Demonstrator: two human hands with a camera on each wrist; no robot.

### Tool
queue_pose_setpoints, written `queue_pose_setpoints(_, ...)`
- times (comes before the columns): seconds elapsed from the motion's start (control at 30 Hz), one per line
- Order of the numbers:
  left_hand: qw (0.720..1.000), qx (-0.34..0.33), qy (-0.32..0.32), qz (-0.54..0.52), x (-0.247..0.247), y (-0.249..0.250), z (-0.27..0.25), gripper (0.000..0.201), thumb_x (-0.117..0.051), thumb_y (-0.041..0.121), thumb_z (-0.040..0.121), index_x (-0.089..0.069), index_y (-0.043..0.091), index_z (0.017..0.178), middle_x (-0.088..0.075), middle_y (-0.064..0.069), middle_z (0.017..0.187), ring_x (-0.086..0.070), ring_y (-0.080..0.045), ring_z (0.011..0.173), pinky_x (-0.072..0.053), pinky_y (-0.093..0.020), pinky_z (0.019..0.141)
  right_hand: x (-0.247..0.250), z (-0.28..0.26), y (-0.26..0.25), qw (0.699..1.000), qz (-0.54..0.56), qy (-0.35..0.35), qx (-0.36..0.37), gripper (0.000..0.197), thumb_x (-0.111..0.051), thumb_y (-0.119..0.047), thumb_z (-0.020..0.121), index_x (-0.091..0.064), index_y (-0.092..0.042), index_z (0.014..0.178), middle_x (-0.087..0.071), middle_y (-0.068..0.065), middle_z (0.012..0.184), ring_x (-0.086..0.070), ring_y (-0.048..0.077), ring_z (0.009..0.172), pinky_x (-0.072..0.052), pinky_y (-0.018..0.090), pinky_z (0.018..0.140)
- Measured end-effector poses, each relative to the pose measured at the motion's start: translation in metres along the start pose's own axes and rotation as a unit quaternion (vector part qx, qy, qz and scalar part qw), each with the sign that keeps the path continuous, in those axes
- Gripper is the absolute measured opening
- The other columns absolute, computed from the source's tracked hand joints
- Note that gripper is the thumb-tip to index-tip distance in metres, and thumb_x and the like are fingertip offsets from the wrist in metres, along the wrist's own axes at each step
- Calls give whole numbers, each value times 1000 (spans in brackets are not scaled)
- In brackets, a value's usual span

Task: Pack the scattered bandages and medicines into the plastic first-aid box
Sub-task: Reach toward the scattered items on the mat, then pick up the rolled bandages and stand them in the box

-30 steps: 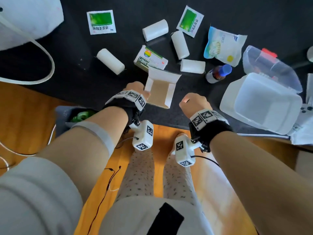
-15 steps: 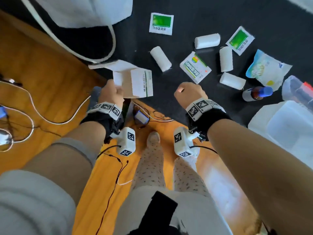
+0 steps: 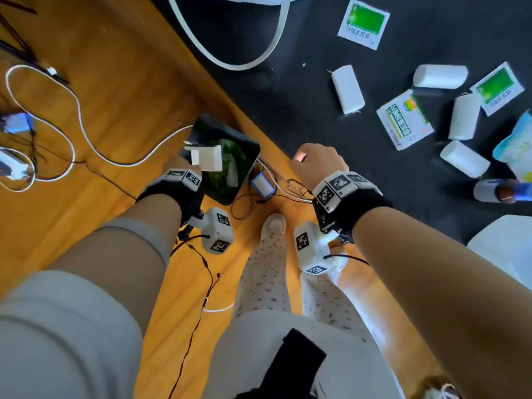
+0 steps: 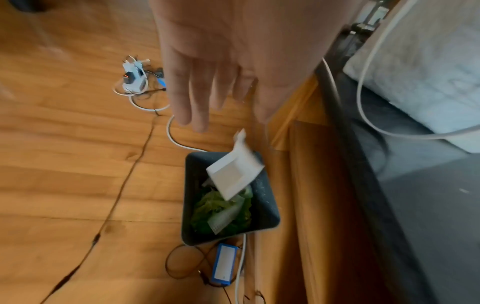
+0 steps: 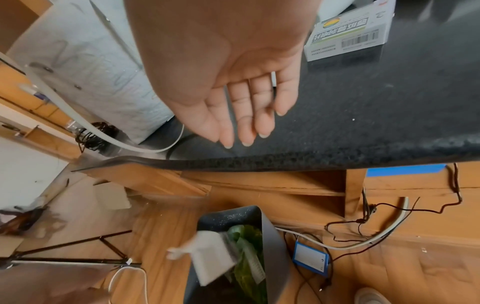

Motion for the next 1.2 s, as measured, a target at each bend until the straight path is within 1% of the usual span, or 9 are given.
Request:
queue_pose_setpoints(0.27, 956, -255, -146, 20, -54, 149, -74, 27, -49, 7, 88, -66, 4, 108, -68, -21, 114, -63, -37, 108, -49, -45, 97, 56, -11, 73, 994, 51, 54, -75, 26, -47, -28, 81, -64, -23, 100, -67, 9, 108, -61, 34, 97, -45, 33, 77)
queue_pose_setpoints(0.43, 926, -334, -178, 6, -100, 232, -140, 27, -46, 3, 86, -68, 9, 102, -71, -13, 94, -65, -23, 77, -54, -32, 82, 104, -25, 158, 982, 90, 96, -133, 27, -46, -26, 83, -64, -23, 103, -65, 9, 113, -59, 32, 98, -39, 29, 74)
queue_pose_setpoints(0.5, 920, -344, -189, 8, -119, 256, -164, 28, -45, 2, 85, -68, 8, 100, -68, -10, 89, -61, -18, 70, -52, -27, 77, 118, -29, 194, 977, 104, 109, -150, 28, -45, -25, 83, -65, -22, 103, -65, 10, 112, -59, 34, 101, -40, 30, 76)
queue_pose_setpoints(0.63, 917, -363, -160, 52, -134, 291, -188, 31, -42, 7, 87, -66, 12, 106, -70, -9, 103, -66, -26, 91, -52, -34, 88, 133, -29, 244, 972, 127, 126, -154, 27, -47, -20, 82, -65, -21, 101, -66, 10, 110, -59, 32, 102, -40, 29, 76)
queue_pose_setpoints(0.7, 925, -354, -116, 77, -134, 302, -183, 30, -42, 14, 89, -62, 17, 112, -68, -10, 113, -65, -31, 99, -52, -39, 90, 138, -24, 255, 970, 143, 139, -136, 30, -50, -16, 81, -61, -17, 109, -62, 10, 117, -56, 30, 109, -44, 32, 84)
queue_pose_setpoints(0.83, 950, -246, 7, 194, -126, 303, -155, 48, -36, 35, 97, -31, 10, 137, -53, -21, 132, -52, -42, 118, -40, -46, 96, 147, -7, 266, 964, 160, 174, -121, 49, -50, -5, 81, -41, -12, 129, -45, 11, 132, -43, 29, 124, -40, 38, 94)
queue_pose_setpoints(0.97, 963, -192, 92, 167, -123, 314, -126, 60, -34, 39, 97, -15, 5, 144, -41, -21, 142, -50, -45, 121, -36, -50, 100, 146, 22, 278, 966, 104, 193, -134, 53, -49, 4, 79, -40, -8, 129, -38, 11, 136, -36, 30, 126, -38, 38, 97)
queue_pose_setpoints(1.13, 929, -244, 52, 275, -144, 332, -114, 45, -38, 24, 97, -26, 11, 138, -28, -21, 144, -46, -48, 121, -40, -55, 99, 129, 43, 283, 972, 49, 185, -139, 44, -54, 2, 76, -49, -8, 118, -44, 12, 127, -38, 33, 119, -36, 39, 97)
queue_pose_setpoints(1.2, 930, -251, 53, 264, -148, 334, -107, 43, -39, 24, 96, -26, 11, 135, -29, -21, 139, -50, -46, 114, -43, -51, 90, 118, 45, 282, 974, 44, 165, -146, 41, -58, -5, 78, -49, -9, 118, -46, 12, 127, -39, 33, 119, -36, 39, 96)
Point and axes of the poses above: each hand's wrist, its own z-axis towards the middle knuckle, its own x-axis out of the back of the hand, y = z × x, the point moved 8 cm from there along z, towards the middle knuckle
